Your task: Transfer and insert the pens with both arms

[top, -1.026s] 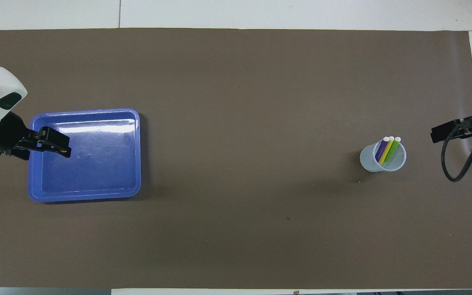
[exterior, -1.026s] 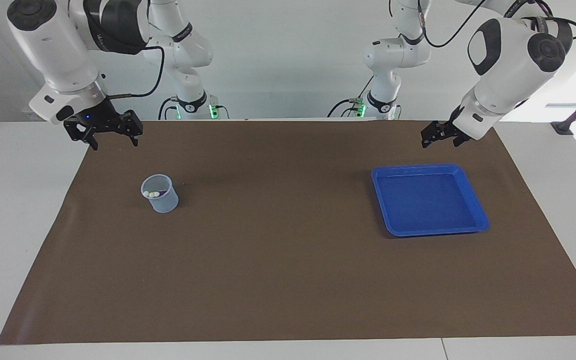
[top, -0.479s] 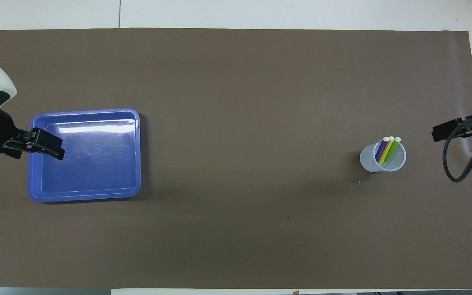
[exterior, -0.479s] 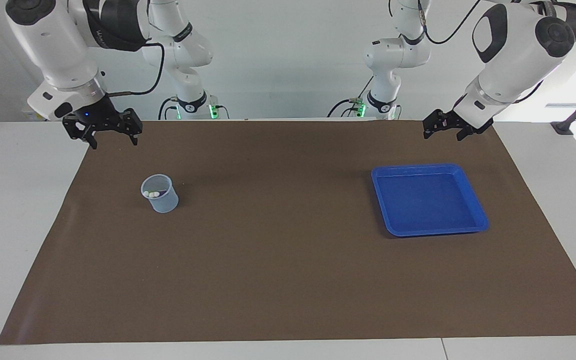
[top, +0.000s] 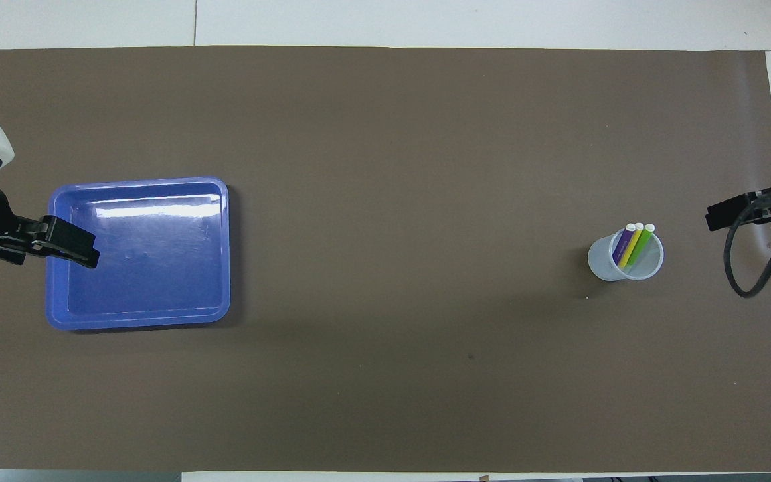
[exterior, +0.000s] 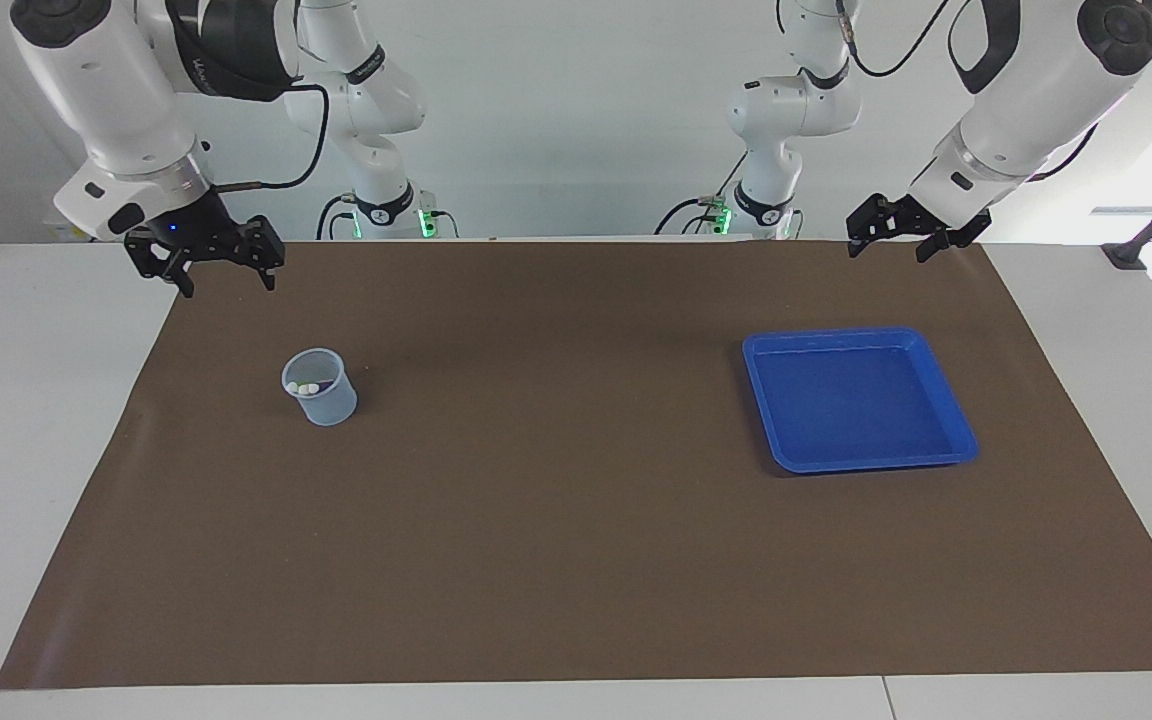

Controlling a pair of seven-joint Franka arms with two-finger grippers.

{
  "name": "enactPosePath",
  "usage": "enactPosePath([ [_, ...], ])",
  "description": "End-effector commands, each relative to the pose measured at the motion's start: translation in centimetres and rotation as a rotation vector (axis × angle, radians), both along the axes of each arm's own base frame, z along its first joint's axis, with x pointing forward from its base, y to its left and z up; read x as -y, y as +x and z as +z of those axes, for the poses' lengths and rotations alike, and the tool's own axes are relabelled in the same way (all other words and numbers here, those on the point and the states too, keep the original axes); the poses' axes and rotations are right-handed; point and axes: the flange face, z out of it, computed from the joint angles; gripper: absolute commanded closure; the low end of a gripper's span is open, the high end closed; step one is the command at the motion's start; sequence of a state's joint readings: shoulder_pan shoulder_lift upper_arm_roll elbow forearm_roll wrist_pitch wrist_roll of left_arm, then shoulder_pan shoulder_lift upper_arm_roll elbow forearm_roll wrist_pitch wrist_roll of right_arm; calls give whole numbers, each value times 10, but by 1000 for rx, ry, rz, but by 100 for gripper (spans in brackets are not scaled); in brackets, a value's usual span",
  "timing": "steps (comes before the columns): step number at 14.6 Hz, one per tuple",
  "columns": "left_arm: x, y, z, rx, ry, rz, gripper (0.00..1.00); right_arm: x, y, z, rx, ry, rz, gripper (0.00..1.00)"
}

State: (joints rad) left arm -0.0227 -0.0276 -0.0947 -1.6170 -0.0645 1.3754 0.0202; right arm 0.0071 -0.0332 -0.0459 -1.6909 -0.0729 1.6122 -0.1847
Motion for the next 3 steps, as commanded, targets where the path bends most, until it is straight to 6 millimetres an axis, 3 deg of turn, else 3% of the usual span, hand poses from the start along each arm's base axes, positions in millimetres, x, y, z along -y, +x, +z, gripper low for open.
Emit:
enactPosePath([
  [1,-1,-3,11,39,13,-4,0,0,-3,4,-1,-11,-12,0],
  [3,-1,-3,12,50,12,-4,0,-1,-3,4,-1,-12,-11,0],
])
